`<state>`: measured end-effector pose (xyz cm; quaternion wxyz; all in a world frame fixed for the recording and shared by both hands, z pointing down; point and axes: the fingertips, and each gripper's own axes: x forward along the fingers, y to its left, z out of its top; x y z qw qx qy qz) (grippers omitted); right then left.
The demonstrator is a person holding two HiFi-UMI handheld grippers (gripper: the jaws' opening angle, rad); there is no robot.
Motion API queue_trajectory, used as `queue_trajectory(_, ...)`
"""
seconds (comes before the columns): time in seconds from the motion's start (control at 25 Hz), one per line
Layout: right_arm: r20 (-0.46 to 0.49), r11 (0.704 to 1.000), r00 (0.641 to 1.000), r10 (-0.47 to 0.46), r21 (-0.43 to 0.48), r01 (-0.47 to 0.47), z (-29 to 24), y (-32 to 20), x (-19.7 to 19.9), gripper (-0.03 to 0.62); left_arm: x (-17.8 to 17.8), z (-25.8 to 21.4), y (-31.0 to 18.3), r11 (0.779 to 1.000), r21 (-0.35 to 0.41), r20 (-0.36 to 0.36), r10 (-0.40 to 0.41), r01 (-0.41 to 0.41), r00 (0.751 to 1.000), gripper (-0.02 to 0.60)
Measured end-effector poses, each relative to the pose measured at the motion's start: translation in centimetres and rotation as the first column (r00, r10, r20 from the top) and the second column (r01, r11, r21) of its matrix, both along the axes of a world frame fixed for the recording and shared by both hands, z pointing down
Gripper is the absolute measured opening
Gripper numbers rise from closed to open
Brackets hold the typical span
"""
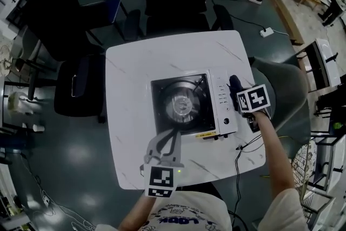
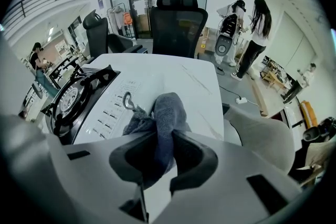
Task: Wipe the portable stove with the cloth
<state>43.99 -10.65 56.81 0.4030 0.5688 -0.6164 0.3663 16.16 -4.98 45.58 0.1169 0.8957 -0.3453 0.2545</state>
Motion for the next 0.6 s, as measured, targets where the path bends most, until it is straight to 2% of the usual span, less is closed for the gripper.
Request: queue_trajectory(0.6, 0.007, 0.999, 0.999, 0.053, -0.001, -0.053, -0.2, 6.1, -1.2, 0.091, 0.3, -0.4, 2.9, 0.995, -0.007, -0.009, 0.096, -0.096, 0.995, 0.021)
